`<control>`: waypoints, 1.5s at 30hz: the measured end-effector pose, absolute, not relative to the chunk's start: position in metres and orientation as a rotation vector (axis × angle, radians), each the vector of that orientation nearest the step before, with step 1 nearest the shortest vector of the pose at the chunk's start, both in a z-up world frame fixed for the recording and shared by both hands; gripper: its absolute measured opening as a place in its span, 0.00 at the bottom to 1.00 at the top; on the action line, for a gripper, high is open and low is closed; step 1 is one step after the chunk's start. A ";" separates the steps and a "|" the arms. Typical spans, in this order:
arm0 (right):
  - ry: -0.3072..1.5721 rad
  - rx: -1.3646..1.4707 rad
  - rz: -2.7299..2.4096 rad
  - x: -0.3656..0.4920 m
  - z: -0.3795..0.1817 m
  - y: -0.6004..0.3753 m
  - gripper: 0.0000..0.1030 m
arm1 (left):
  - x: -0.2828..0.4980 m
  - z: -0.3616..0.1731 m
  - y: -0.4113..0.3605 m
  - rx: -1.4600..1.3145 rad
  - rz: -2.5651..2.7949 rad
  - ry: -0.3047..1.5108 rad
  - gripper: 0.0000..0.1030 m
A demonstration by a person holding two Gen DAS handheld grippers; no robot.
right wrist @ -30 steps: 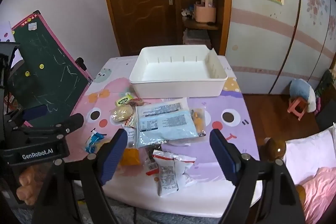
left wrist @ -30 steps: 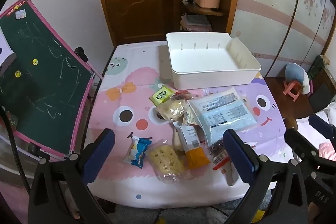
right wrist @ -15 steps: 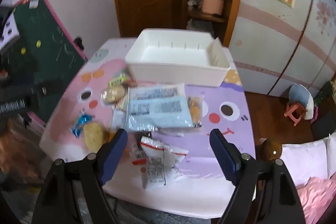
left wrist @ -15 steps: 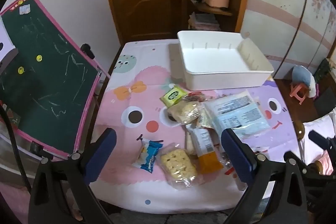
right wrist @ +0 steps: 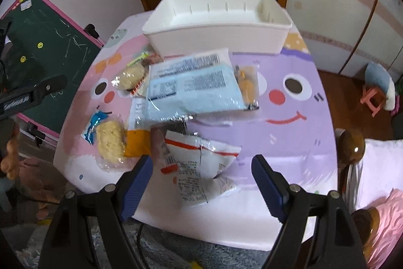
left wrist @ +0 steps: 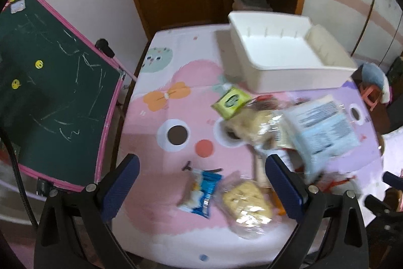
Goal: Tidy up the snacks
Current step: 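Reach both grippers toward the snack packets in front of the white bin, then grasp the blue bar with the left gripper while the right grasps the white-red bag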
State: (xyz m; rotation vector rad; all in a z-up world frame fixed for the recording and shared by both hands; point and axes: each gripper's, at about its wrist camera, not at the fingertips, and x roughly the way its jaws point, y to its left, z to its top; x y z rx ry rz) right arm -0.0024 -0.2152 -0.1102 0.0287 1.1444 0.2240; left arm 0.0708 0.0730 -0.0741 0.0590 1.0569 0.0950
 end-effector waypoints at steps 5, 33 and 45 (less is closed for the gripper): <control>1.192 0.028 0.232 0.004 -0.126 -0.215 0.79 | 0.094 -0.111 0.097 0.003 0.016 1.148 0.97; 1.372 0.011 0.296 0.026 -0.185 -0.197 0.64 | 0.077 -0.209 0.120 0.068 -0.020 1.296 0.89; 1.380 0.005 0.302 0.035 -0.193 -0.192 0.62 | 0.083 -0.215 0.108 0.038 -0.045 1.322 0.28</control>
